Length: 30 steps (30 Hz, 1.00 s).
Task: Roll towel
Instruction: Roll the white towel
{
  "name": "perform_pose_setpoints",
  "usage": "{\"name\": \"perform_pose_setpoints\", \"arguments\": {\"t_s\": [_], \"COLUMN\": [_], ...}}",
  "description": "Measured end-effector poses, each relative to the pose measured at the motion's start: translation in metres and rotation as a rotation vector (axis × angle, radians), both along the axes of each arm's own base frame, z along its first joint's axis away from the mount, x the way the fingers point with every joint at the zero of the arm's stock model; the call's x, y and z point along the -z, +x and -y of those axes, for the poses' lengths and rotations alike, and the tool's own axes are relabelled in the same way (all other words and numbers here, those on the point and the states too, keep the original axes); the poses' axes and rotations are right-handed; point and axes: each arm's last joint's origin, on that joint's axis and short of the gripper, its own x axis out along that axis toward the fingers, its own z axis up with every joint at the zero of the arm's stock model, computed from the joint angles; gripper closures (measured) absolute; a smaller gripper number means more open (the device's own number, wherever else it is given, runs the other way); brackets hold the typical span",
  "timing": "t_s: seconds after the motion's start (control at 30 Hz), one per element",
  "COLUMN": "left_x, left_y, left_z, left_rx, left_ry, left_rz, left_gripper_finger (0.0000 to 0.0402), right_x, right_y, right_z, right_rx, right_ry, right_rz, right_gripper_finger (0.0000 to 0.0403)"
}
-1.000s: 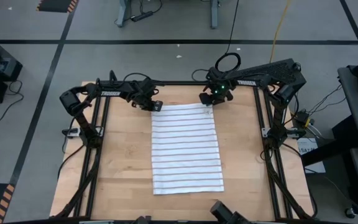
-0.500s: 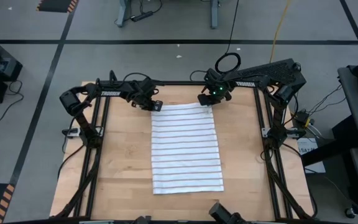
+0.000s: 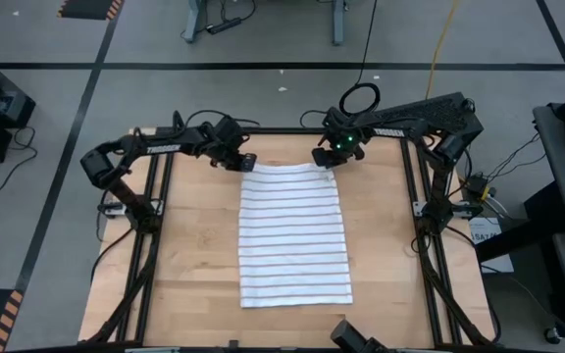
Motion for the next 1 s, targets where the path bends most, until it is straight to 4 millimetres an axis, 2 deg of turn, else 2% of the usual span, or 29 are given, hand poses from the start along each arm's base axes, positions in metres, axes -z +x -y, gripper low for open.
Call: {"name": "perform_pose_setpoints", "arguments": {"t_s": [0.27, 0.5, 0.77, 1.0], "left_x": [-0.037, -0.052, -0.052, -0.052], "left_y": [0.004, 0.024, 0.031, 0.031], "left_z": [0.000, 0.004, 0.011, 0.011], "left_rx": [-0.014, -0.029, -0.064, -0.088], "left_ry": [-0.010, -0.024, 0.022, 0.019], "left_rz": [0.151, 0.335, 0.312, 0.302], "left_gripper_finger": [0.0398, 0.0398, 0.0398, 0.0398], "right_x": [-0.017, -0.025, -0.024, -0.026], "right_y": [-0.001, 0.010, 0.010, 0.018], "right_z": [-0.002, -0.010, -0.010, -0.015], "right_rx": [0.049, 0.049, 0.064, 0.042], "right_ry": [-0.022, -0.036, -0.089, -0.059], "right_rz": [0.041, 0.096, 0.043, 0.111], "right_gripper_finger": [0.0401, 0.0401, 0.0401, 0.0401]}}
